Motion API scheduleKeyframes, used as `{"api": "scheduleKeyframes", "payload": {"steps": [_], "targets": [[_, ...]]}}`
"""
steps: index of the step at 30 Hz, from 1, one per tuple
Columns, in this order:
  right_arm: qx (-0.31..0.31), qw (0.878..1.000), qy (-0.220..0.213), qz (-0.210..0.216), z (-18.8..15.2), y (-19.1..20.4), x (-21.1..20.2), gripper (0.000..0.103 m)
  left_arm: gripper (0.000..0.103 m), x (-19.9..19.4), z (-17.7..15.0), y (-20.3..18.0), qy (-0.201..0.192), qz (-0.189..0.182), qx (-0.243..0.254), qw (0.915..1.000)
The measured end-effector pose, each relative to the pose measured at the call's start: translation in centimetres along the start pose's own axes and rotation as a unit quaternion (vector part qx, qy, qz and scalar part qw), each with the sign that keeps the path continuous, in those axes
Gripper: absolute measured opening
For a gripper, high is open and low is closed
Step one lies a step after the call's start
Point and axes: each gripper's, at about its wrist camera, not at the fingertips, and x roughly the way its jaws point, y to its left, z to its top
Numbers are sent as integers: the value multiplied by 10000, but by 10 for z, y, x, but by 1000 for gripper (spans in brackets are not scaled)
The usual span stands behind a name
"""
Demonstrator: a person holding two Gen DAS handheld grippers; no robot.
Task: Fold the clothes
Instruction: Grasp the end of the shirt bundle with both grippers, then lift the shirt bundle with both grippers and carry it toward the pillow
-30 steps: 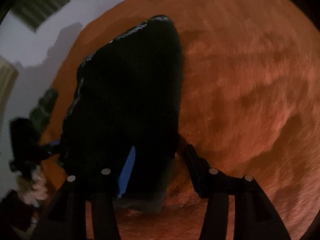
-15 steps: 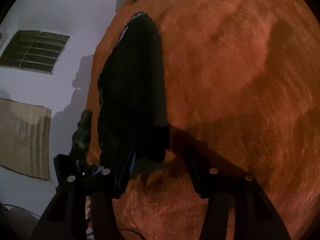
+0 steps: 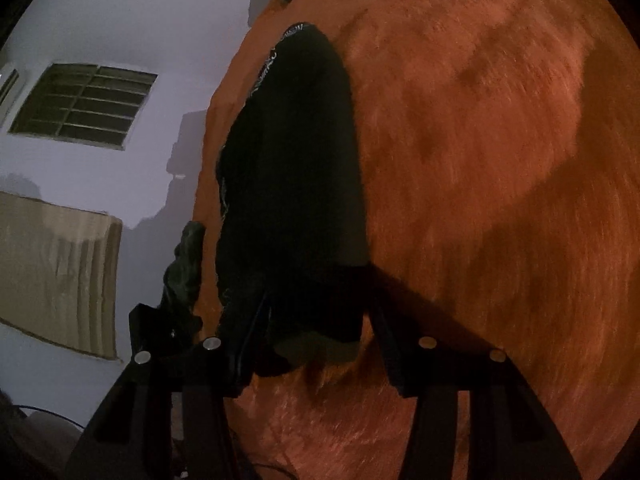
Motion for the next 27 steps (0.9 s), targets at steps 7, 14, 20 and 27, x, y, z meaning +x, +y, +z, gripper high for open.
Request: {"api": "scheduleKeyframes", "payload": {"steps": [7, 14, 20, 27], "targets": [[-240, 9994, 231, 93, 55, 0, 16, 50, 79, -12, 56, 1, -318, 43, 494, 9983], [-371, 9984, 428, 18, 121, 15, 43, 50, 79, 40, 118, -18, 290, -27, 875, 9957], [-159, 9981, 472, 352, 160, 11, 70, 50, 79, 81, 140, -50, 393, 61, 1098, 9932], [-339, 9964, 627, 451, 193, 18, 92, 50, 79, 112, 167, -77, 388, 88, 1348, 9901]]}}
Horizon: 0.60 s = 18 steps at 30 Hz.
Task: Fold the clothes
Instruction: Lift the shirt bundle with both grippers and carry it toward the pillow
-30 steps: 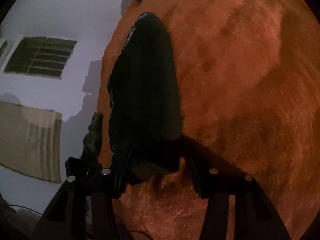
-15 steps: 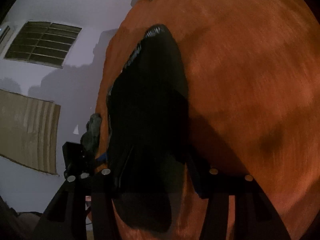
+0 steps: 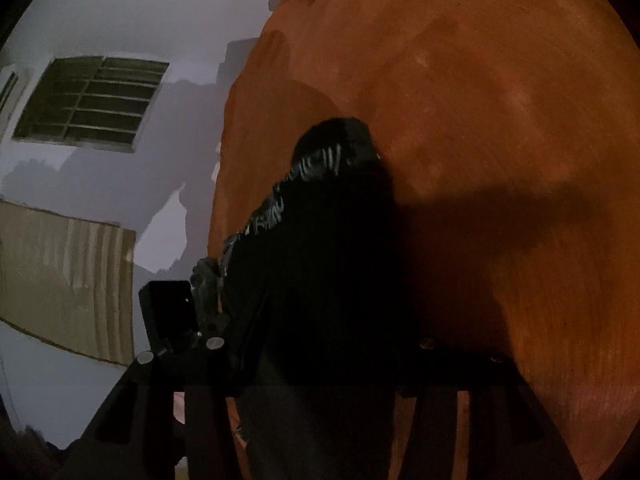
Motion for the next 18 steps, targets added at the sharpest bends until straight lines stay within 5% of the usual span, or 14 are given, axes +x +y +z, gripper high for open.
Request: {"api": "scheduleKeyframes", "payload": {"steps": [3, 5, 8, 9, 18], "targets": [[-76, 9999, 87, 28, 13, 5, 9, 50, 74, 4, 14, 3, -111, -121, -185, 9997], [-172, 9998, 112, 7, 20, 9, 15, 48, 50, 1, 17, 2, -243, -44, -128, 9996], [-537, 9981, -51, -281, 23, 21, 14, 12, 27, -7, 16, -5, -462, 91, 155, 9988], [-729, 9965, -154, -392, 21, 29, 11, 11, 22, -13, 14, -8, -526, 72, 269, 9982], [-2373, 9631, -1086, -651, -15, 128, -52, 9, 20, -72, 15, -76, -1180, -85, 1329, 9840]]}}
